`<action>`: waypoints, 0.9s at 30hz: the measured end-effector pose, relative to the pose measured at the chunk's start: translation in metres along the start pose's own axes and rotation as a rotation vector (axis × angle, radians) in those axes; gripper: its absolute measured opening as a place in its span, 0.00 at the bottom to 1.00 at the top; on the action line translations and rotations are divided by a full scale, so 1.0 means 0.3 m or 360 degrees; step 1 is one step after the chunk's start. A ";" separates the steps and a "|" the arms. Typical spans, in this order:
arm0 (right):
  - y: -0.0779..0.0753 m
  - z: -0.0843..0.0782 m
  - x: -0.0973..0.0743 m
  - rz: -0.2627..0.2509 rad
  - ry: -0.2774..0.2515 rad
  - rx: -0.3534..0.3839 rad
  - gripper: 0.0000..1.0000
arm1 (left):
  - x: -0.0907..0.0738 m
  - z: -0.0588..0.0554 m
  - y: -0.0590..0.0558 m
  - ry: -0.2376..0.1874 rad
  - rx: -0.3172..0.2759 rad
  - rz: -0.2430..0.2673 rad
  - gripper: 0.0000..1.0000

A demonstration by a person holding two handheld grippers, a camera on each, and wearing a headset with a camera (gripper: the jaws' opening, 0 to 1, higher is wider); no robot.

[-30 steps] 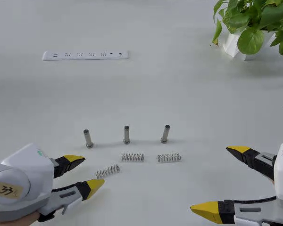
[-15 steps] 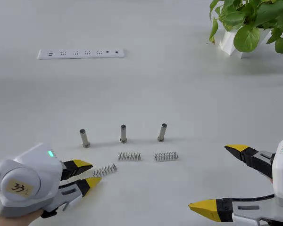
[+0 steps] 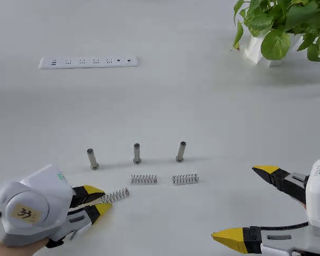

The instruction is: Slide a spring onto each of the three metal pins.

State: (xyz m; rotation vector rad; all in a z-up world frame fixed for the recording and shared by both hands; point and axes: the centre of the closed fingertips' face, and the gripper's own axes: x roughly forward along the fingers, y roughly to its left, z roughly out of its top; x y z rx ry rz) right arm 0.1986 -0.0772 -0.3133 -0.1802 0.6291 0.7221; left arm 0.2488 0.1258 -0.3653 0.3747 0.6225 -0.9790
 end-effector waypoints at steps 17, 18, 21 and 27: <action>0.007 0.012 0.006 0.0013 -0.0002 -0.0013 0.97 | 0.004 0.005 0.005 -0.0018 -0.0050 0.0012 0.08; 0.007 0.015 0.006 0.0012 -0.0005 -0.0013 0.97 | 0.003 0.007 0.005 -0.0025 -0.0056 0.0013 0.07; 0.006 0.018 0.007 0.0014 -0.0006 -0.0018 0.97 | -0.001 0.010 0.006 -0.0034 -0.0070 0.0016 0.07; 0.015 0.023 0.010 0.0023 -0.0004 -0.0031 0.97 | -0.023 0.035 0.003 -0.0063 -0.0085 0.0026 0.07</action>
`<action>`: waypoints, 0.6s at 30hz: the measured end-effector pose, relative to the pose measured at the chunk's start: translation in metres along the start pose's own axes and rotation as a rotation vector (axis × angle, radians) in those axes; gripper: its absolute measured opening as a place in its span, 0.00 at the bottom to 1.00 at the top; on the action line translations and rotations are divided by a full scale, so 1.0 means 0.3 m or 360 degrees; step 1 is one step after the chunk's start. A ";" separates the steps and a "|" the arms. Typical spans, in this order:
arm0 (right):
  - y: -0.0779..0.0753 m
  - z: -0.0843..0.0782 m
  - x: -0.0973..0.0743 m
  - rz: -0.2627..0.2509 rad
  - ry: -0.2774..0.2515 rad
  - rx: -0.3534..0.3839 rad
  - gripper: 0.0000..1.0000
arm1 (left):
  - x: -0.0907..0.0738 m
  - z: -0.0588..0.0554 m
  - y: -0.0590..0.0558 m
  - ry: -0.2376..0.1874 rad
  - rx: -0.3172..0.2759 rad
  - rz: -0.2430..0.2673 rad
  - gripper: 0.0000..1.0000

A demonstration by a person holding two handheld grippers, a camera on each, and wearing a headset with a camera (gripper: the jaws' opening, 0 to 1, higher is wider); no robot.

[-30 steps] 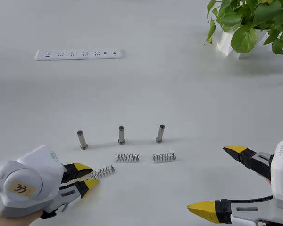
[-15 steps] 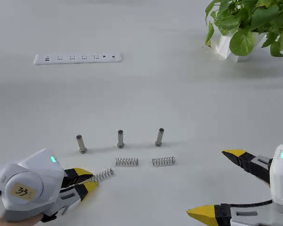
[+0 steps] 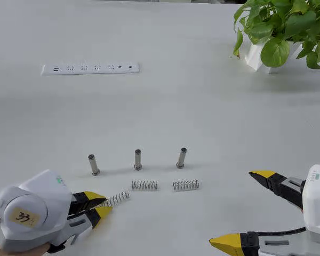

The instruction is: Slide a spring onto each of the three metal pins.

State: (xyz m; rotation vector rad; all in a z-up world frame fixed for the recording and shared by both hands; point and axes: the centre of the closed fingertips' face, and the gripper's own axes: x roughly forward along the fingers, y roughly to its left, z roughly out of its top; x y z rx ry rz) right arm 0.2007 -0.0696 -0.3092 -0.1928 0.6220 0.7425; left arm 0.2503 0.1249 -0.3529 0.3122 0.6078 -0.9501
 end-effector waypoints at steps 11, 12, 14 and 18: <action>0.027 0.024 0.021 0.0049 -0.0004 -0.0037 0.97 | -0.046 0.113 -0.037 -0.0158 -0.0029 -0.0001 0.07; 0.031 0.027 0.025 0.0058 -0.0004 -0.0040 0.96 | -0.047 0.121 -0.046 -0.0168 -0.0028 -0.0010 0.07; 0.045 0.036 0.033 0.0086 -0.0006 -0.0042 0.96 | -0.048 0.139 -0.066 -0.0193 -0.0019 -0.0028 0.07; 0.062 0.055 0.050 0.0121 -0.0020 -0.0052 0.95 | -0.045 0.167 -0.098 -0.0238 -0.0020 -0.0057 0.07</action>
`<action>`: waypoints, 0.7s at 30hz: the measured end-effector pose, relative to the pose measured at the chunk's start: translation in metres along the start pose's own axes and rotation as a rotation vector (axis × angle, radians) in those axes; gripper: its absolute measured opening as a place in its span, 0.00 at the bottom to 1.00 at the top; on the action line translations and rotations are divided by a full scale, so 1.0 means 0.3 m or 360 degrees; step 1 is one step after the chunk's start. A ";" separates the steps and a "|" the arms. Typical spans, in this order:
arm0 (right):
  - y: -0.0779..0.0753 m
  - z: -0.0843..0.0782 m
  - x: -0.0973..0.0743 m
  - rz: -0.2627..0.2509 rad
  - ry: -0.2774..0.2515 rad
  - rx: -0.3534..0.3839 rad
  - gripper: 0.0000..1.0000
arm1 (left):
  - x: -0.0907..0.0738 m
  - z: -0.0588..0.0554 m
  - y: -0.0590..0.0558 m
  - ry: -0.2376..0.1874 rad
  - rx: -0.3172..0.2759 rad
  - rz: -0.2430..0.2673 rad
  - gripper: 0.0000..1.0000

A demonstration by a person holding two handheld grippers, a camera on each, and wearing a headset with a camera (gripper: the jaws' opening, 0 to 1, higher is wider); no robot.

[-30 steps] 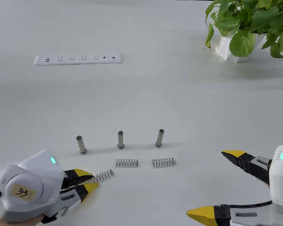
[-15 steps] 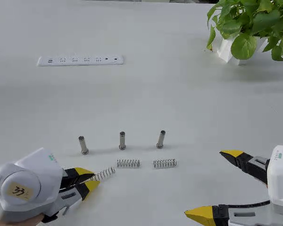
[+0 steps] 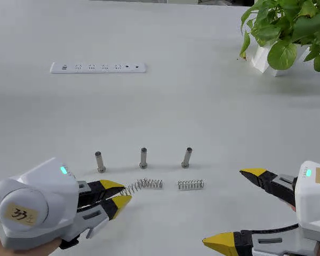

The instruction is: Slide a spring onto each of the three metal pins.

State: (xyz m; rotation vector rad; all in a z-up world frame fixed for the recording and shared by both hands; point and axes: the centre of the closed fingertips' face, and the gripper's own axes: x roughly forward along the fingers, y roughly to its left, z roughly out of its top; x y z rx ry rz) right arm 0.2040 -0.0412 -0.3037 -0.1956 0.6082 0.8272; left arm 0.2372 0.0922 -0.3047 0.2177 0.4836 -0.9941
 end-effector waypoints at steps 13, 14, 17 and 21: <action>0.051 0.076 0.046 0.0175 -0.0030 -0.0055 0.89 | 0.028 0.065 -0.076 -0.0064 0.0055 -0.0177 0.07; 0.051 0.083 0.047 0.0189 -0.0030 -0.0061 0.88 | 0.029 0.070 -0.077 -0.0067 0.0064 -0.0186 0.07; 0.052 0.102 0.052 0.0228 -0.0022 -0.0108 0.82 | 0.029 0.087 -0.086 -0.0074 0.0084 -0.0229 0.07; 0.063 0.132 0.055 0.0305 -0.0016 -0.0177 0.74 | 0.031 0.101 -0.099 -0.0081 0.0111 -0.0279 0.07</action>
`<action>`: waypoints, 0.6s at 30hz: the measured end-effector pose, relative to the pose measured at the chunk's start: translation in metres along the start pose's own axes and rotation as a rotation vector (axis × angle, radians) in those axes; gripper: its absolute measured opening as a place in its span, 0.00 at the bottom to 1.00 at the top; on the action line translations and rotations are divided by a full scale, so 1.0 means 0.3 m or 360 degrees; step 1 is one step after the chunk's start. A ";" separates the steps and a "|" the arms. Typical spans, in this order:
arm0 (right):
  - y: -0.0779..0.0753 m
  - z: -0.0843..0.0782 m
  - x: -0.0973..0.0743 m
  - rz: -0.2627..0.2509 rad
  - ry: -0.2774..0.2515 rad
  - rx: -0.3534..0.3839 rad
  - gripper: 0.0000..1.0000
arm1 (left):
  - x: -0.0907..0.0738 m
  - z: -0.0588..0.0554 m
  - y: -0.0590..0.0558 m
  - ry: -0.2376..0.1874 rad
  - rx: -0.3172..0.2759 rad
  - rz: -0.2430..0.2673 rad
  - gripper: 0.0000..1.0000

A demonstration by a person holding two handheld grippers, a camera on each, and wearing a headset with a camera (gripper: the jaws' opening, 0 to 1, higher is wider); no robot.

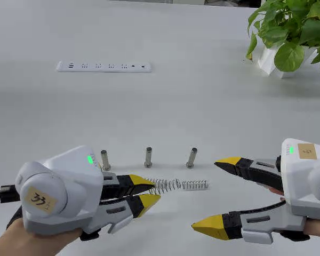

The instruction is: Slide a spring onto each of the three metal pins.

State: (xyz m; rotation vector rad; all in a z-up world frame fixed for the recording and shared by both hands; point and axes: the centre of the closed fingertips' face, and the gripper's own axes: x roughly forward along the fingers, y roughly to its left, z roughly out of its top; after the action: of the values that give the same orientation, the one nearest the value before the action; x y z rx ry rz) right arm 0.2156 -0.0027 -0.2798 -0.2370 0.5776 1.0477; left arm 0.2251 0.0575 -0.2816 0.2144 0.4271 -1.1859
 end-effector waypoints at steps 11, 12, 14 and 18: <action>0.009 0.101 0.002 0.0113 -0.0242 0.0290 0.47 | 0.006 0.036 0.002 -0.0043 0.0000 -0.0012 0.07; 0.009 0.104 0.003 0.0118 -0.0264 0.0336 0.45 | 0.006 0.040 0.001 -0.0048 -0.0001 -0.0013 0.07; 0.017 0.104 0.006 0.0149 -0.0268 0.0440 0.40 | 0.007 0.042 0.001 -0.0051 0.0002 -0.0011 0.07; -0.021 0.123 0.000 0.0151 -0.0375 0.0612 0.36 | 0.009 0.050 -0.001 -0.0065 -0.0001 -0.0009 0.07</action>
State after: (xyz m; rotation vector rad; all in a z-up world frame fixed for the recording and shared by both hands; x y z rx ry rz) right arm 0.2334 0.0110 -0.2498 0.2510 0.5679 1.0168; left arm 0.2288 0.0494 -0.2691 0.1882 0.3928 -1.1935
